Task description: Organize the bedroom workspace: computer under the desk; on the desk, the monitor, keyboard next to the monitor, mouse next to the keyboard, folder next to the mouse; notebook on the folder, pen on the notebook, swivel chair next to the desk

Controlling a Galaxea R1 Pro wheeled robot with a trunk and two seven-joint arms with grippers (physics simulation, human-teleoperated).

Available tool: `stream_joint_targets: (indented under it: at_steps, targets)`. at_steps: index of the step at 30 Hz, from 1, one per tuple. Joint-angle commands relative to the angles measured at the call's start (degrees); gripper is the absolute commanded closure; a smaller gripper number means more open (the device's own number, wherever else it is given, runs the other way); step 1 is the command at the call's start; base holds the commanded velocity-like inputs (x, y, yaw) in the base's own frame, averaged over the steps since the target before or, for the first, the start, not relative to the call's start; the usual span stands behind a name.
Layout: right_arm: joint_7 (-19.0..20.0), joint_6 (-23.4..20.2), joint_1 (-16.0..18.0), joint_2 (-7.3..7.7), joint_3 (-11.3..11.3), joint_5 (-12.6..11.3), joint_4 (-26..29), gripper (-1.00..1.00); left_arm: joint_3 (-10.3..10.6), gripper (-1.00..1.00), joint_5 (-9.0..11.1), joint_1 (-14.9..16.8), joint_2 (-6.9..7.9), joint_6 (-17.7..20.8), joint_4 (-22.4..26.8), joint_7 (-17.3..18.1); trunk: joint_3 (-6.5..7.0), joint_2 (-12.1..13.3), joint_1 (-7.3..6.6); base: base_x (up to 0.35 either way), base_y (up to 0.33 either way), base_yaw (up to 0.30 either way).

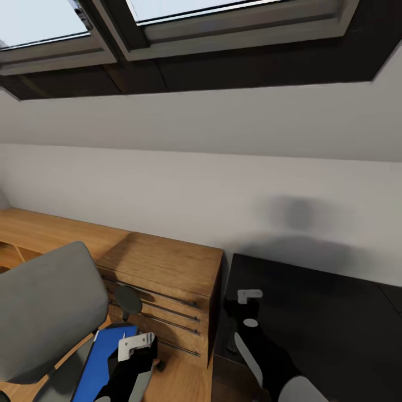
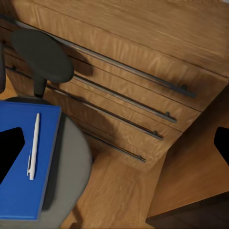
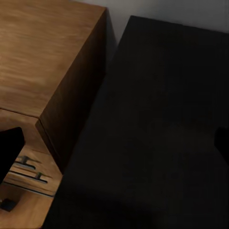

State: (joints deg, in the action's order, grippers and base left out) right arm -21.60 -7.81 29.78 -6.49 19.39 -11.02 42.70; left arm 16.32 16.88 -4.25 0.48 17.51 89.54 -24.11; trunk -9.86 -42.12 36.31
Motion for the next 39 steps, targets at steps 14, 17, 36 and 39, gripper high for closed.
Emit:
stream_joint_targets:
  at_steps: [14,17,36,39]
  targets:
    - [-0.95,-1.02,-0.77,-0.02,1.35,-0.43,1.84,-1.00,0.11,-1.00,0.63,0.03,0.05,0.23,0.11,-2.73,2.44,5.56,-3.06,-0.192,0.000,0.000]
    - [-0.81,-0.92,-0.77,-0.05,1.46,-0.49,1.85,-1.00,0.11,-1.00,0.63,0.03,0.05,0.24,0.11,-2.76,2.98,6.77,-3.72,-0.328,0.000,0.000]
    - [-0.38,-0.81,-0.78,-0.44,2.53,-0.58,1.83,-1.00,0.11,-1.00,0.67,0.03,0.05,0.24,0.11,-2.78,6.39,14.39,-7.90,-0.336,0.000,0.000]
    - [-0.37,-0.81,-0.78,-0.45,2.56,-0.63,1.77,-1.00,0.11,-1.00,0.68,0.03,0.05,0.24,0.11,-2.78,6.93,15.59,-8.55,-0.338,0.000,0.000]
